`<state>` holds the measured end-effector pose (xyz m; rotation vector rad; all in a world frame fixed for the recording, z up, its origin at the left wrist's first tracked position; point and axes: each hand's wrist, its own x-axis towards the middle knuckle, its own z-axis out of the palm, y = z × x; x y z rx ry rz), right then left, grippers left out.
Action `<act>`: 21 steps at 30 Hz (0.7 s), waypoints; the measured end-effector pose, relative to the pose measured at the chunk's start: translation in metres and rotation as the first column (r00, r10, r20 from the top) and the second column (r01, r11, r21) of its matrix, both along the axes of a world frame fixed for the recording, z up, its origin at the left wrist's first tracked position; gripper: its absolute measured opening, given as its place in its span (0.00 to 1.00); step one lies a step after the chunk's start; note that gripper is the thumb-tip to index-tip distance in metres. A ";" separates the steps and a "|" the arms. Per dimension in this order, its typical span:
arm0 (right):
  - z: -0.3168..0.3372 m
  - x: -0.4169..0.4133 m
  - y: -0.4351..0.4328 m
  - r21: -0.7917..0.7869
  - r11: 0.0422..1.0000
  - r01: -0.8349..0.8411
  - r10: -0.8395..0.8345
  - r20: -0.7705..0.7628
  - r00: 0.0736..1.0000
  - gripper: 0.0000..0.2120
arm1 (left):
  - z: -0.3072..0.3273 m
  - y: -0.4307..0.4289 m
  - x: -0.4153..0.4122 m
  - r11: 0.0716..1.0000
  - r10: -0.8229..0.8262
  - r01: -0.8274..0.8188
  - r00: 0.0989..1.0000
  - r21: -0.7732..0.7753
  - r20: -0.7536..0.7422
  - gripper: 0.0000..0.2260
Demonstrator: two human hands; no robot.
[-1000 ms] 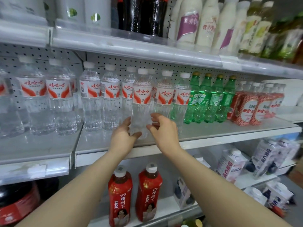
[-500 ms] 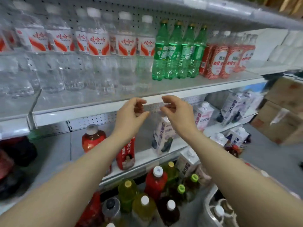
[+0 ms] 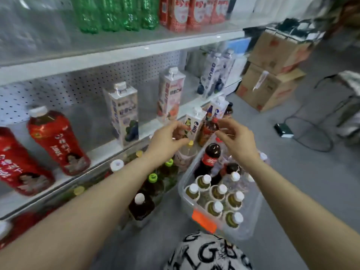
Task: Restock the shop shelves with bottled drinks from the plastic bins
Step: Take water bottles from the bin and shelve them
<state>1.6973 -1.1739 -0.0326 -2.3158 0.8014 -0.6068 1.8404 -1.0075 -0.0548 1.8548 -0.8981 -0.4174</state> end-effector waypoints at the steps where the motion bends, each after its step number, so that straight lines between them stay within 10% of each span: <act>1: -0.006 -0.010 -0.008 0.023 1.000 0.021 -0.021 -0.005 1.000 0.15 | -0.007 -0.012 -0.008 0.999 -0.032 0.032 0.999 0.024 -0.008 0.13; 21: -0.129 -0.106 -0.083 0.161 0.987 0.002 0.080 -0.499 0.863 0.12 | -0.116 -0.144 -0.103 0.843 -0.286 0.332 0.943 0.423 -0.170 0.20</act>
